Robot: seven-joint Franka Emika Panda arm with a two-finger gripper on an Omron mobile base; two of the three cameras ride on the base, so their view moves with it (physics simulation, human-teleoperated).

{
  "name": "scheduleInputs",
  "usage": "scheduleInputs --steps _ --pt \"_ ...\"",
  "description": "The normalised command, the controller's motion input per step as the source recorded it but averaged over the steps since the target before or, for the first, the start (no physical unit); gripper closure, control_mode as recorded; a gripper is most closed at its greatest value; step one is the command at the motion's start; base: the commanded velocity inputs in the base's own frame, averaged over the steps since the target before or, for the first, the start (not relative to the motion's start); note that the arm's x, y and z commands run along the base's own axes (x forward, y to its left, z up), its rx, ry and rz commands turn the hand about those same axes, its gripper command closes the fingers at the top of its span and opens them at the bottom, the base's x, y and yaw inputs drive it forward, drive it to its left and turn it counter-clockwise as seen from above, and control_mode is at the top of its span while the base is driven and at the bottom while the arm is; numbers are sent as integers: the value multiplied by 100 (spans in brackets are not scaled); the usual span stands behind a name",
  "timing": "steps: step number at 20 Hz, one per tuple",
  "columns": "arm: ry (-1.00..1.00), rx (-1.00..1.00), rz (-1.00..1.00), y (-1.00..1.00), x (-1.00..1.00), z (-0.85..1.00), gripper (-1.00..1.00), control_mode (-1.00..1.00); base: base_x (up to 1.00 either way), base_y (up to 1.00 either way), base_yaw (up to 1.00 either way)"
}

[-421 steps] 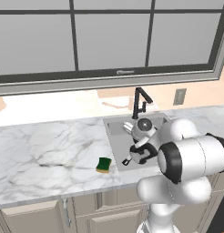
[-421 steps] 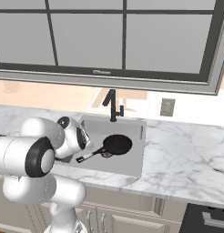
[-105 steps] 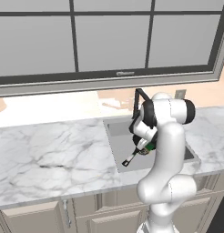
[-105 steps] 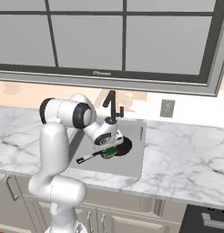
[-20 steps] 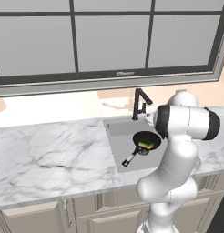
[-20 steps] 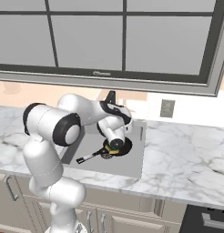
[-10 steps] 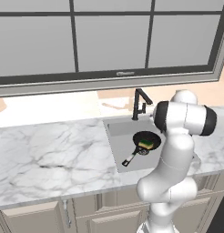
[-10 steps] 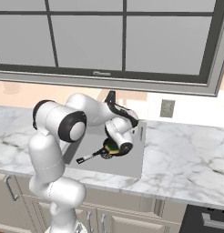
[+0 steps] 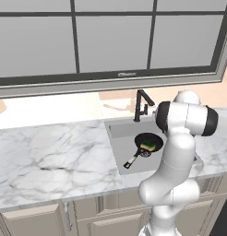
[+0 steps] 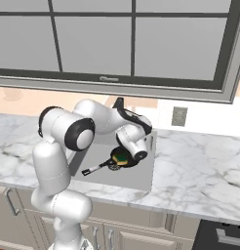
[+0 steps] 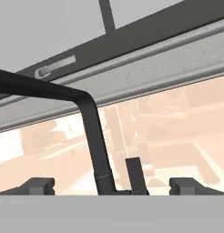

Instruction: Pick the pan and sponge and place them into the sink. Then turn on the water.

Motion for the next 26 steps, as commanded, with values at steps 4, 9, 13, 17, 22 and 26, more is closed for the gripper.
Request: scheduleInputs --steps 4,9,13,17,22,26 --pt "0 13 5 8 5 6 -100 -100 0 0 0" --pt "0 9 7 18 4 0 -100 -100 0 0 0" --pt "0 4 7 21 4 0 -100 -100 0 0 0" --pt "-1 3 4 5 17 0 -100 -100 0 0 0" --pt "-3 4 1 -2 31 0 -100 -100 0 0 0" --pt "-5 2 0 -7 38 0 -100 -100 0 0 0"
